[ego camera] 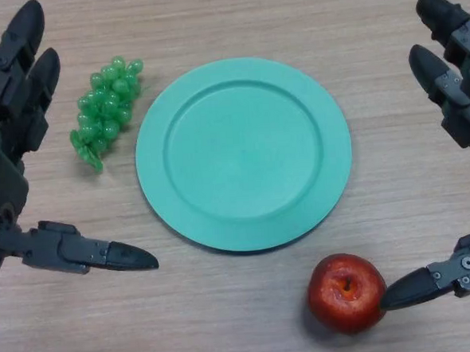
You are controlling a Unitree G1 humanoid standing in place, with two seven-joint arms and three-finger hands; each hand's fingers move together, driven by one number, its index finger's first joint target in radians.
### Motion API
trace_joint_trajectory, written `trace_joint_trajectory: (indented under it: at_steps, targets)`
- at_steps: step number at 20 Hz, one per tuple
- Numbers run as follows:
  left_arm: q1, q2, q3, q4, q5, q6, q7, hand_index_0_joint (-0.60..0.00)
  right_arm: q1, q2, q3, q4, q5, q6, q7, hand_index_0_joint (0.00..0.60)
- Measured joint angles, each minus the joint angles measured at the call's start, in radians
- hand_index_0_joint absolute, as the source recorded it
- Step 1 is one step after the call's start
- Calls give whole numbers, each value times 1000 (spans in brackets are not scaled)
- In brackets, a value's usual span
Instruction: Pick up the red apple and place it on the plate
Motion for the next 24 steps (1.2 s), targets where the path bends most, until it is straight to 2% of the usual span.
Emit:
trace_joint_trajectory:
  at_steps: [9, 12, 16, 20, 22, 24]
  targets:
    - [-8, 0, -5, 11, -8, 1, 0, 0, 4, 12, 3, 36, -67, -21, 31, 0]
    - [-10, 0, -62, 25, 0, 1, 12, 0, 12, 12, 11, 39, -82, -45, 51, 0]
    - [-20, 3, -49, 83, -48, -4, 11, 0, 114, 23, 13, 127, -125, -235, 125, 0]
    - [-33, 24, 6, 178, -47, -73, 15, 0, 219, 41, 66, 318, -177, -452, 124, 0]
    - [-33, 25, 6, 182, -47, -76, 16, 0, 247, 43, 106, 447, -251, -612, 115, 0]
    - [-22, 22, 0, 183, -37, -99, 16, 0, 246, 42, 127, 612, -362, -787, 23, 0]
